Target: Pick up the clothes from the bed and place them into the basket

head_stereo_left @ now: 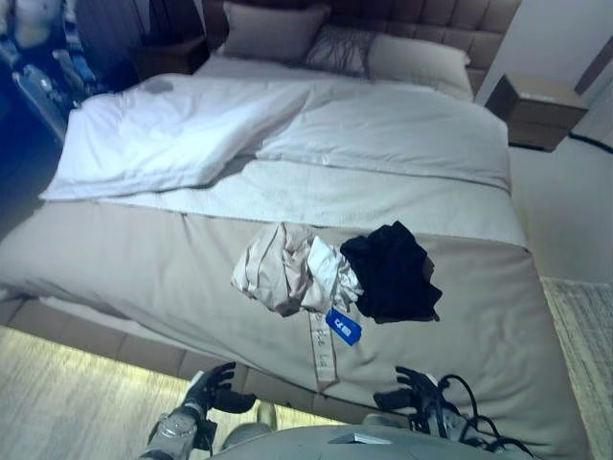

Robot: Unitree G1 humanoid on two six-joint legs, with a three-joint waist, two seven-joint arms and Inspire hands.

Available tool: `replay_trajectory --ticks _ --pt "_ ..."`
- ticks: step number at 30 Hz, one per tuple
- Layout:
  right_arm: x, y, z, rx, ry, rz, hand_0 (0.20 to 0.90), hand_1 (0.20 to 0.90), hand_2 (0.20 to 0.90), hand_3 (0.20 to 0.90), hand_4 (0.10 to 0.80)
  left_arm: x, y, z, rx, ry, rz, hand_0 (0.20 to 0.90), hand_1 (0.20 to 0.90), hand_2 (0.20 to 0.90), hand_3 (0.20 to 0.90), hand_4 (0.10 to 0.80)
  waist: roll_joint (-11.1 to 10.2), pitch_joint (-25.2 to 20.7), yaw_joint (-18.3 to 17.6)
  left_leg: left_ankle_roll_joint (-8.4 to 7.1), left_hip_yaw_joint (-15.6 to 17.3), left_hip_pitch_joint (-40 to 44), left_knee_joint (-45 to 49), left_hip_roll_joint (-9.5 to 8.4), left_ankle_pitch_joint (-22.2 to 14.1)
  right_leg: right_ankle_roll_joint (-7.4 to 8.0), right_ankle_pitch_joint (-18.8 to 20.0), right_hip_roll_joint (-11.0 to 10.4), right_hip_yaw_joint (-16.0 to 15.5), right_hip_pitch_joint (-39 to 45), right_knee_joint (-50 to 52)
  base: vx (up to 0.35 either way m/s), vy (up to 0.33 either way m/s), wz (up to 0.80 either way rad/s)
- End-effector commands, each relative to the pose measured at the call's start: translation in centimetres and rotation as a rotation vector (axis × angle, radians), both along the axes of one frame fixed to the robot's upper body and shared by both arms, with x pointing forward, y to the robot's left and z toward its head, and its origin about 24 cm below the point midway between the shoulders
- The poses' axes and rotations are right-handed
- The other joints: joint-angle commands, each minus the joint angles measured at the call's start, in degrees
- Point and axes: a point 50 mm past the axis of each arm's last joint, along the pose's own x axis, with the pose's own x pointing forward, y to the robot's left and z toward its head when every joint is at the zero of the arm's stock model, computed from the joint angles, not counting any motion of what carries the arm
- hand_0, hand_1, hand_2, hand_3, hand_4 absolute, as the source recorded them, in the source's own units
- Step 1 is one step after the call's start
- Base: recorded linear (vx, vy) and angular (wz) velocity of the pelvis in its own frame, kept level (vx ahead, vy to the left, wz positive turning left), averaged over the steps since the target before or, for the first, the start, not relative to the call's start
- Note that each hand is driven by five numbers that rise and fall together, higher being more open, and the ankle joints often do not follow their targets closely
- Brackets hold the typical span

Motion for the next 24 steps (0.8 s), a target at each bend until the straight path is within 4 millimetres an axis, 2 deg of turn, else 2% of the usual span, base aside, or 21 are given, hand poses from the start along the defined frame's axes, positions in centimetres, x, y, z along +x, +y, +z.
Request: replay_trajectory --ticks 1,3,4,6,9,13,16,18,22,24 --pt "3.8 -3.3 2.5 -0.208 -0.183 0.088 0.900 0.900 0.900 0.900 0.800 1.5 -0.7 0.6 -0.030 -0.083 -0.049 0.900 0.900 0.900 0.900 0.800 0.73 1.18 2.14 -0.68 0.62 -0.54 1.60 1.66 -1.98 -2.60 2.71 2.45 -0.07 -1.54 1.13 0.209 -0.202 0.31" --pt "5.0 -4.2 3.5 -0.330 -0.228 0.151 0.900 0.900 0.900 0.900 0.800 0.8 -0.4 0.4 -0.014 -0.059 -0.061 0.900 0.900 0.900 0.900 0.800 0.06 0.99 3.37 -1.07 0.09 -1.15 2.18 2.02 -1.96 -2.70 2.64 2.72 -0.74 -0.31 -0.05 0.181 -0.208 0.18" --pt "5.9 -5.2 4.5 -0.435 -0.270 0.142 0.900 0.900 0.900 0.900 0.800 0.5 0.0 0.4 0.002 -0.045 -0.084 0.900 0.900 0.900 0.900 0.800 -0.43 1.09 4.32 -1.39 -0.52 -1.63 2.77 2.27 -2.01 -2.74 2.70 2.79 -1.58 0.36 -0.65 0.154 -0.212 0.14" --pt "8.3 -7.6 7.1 -0.570 -0.372 0.085 0.900 0.900 0.900 0.900 0.800 0.3 0.7 0.6 0.021 -0.045 -0.093 0.900 0.900 0.900 0.900 0.800 -0.78 1.40 5.39 -1.62 -1.23 -2.86 3.33 2.61 -2.03 -2.96 2.69 2.94 -2.47 0.18 -0.96 0.058 -0.164 0.22" --pt "11.9 -9.8 11.5 -0.731 -0.543 0.017 0.900 0.900 0.900 0.900 0.800 0.9 1.7 1.1 0.039 -0.063 -0.091 0.900 0.900 0.900 0.900 0.800 -0.38 2.31 6.15 -1.84 -2.24 -4.88 3.06 2.84 -1.58 -3.23 2.59 3.20 -2.98 -1.74 -0.69 -0.058 -0.068 0.12" --pt "14.8 -11.2 15.8 -0.823 -0.673 -0.012 0.900 0.900 0.900 0.900 0.800 1.4 2.3 1.5 0.050 -0.077 -0.083 0.900 0.900 0.900 0.900 0.800 0.42 3.28 6.17 -2.24 -2.71 -6.36 2.84 2.79 -1.37 -3.16 2.68 2.93 -3.15 -3.09 -1.17 -0.030 0.010 0.09" --pt "15.7 -12.2 17.4 -0.838 -0.681 -0.021 0.900 0.900 0.900 0.900 0.800 1.7 2.1 1.5 0.037 -0.087 -0.070 0.900 0.900 0.900 0.900 0.800 1.07 3.73 6.51 -2.30 -3.01 -6.99 3.57 2.50 -1.86 -3.05 2.48 2.35 -3.51 -3.38 -1.21 0.066 0.010 0.03" --pt "16.8 -12.2 18.3 -0.810 -0.689 -0.027 0.900 0.900 0.900 0.900 0.800 2.6 2.1 1.8 0.028 -0.116 -0.058 0.900 0.900 0.900 0.900 0.800 1.44 4.93 6.95 -2.45 -3.31 -8.98 6.00 2.38 -2.47 -3.24 1.93 1.80 -3.90 -4.66 0.11 -0.018 -0.050 0.11" --pt "20.2 -13.3 22.8 -0.770 -0.751 -0.075 0.900 0.900 0.900 0.900 0.800 7.3 2.3 4.0 0.018 -0.269 -0.028 0.900 0.900 0.900 0.900 0.800 2.48 10.61 7.93 -2.84 -4.21 -19.71 15.19 1.46 -3.27 -4.74 0.84 1.00 -4.58 -12.49 5.07 -0.302 -0.075 0.13" --pt "21.0 -13.1 24.1 -0.758 -0.791 -0.103 0.900 0.900 0.900 0.900 0.800 8.6 2.2 4.8 0.019 -0.319 -0.043 0.900 0.900 0.900 0.900 0.800 2.56 11.99 8.21 -2.66 -4.26 -23.31 18.21 1.17 -3.50 -5.37 0.58 0.89 -4.63 -15.98 7.49 -0.215 -0.096 0.04"
